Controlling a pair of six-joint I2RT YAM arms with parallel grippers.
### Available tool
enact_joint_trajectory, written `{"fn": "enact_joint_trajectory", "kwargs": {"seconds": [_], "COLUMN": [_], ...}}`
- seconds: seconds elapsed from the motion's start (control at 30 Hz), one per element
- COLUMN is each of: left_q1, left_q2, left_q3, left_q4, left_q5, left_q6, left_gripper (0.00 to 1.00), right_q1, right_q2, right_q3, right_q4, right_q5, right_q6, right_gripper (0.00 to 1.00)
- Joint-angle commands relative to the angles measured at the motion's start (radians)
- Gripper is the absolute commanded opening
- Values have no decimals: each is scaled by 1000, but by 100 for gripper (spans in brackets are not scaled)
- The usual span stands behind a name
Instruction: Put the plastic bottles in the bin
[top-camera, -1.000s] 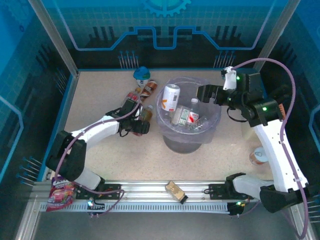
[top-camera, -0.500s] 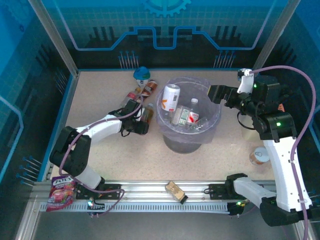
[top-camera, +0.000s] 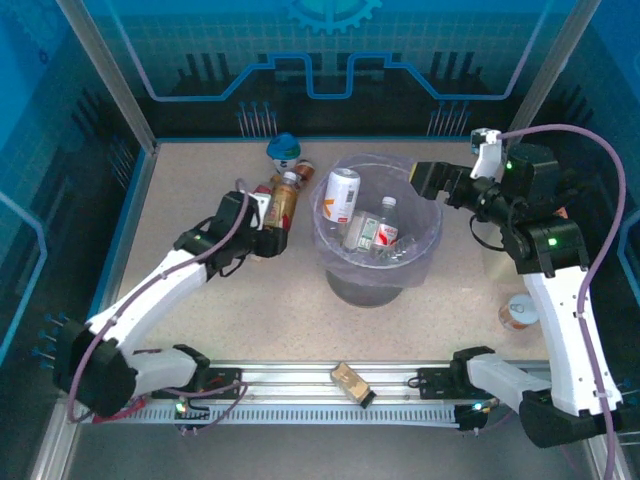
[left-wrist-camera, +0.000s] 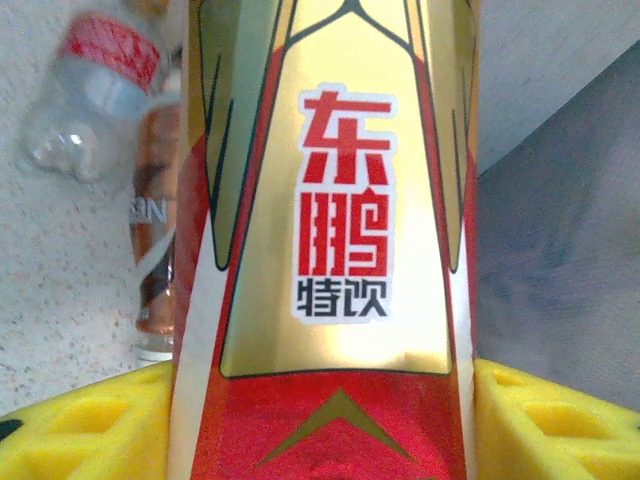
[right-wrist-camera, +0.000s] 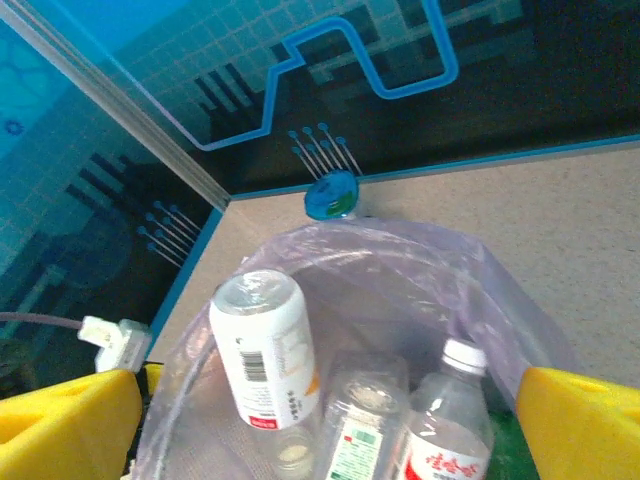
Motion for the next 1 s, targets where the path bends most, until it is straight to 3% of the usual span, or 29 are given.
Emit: {"fn": "enact_joint_trajectory", "kwargs": {"seconds": [0.0, 0.2, 0.33, 0.53, 0.7, 0.8, 0.97], "left_q1": [-2, -9, -31, -43, -51, -51, -52], "left_q2": [-128, -237, -279, -274, -261, -254, -242], "left_q3": [48, 85, 82, 61, 68, 68, 68], "left_q4": [13, 91, 125, 182, 196, 202, 216], "left_q5": [15, 196, 256, 360, 386, 385, 385], "left_q6": [-70, -89, -78, -73, -71, -68, -74], "left_gripper": [47, 46, 46, 44, 43, 42, 41], "right_q1": [84, 229, 322, 393, 421, 434, 432], "right_q2": [60, 181, 296, 433, 490, 505, 506], "right_q3": [59, 117, 215, 289, 303, 302, 300], "right_q4": [103, 235, 237, 301, 320, 320, 295], "right_q5": [-28, -36, -67, -149, -196, -212, -195], "right_q6": [23, 61, 56, 112, 149, 154, 148], "right_gripper": [97, 98, 100, 100, 100, 96, 81]}}
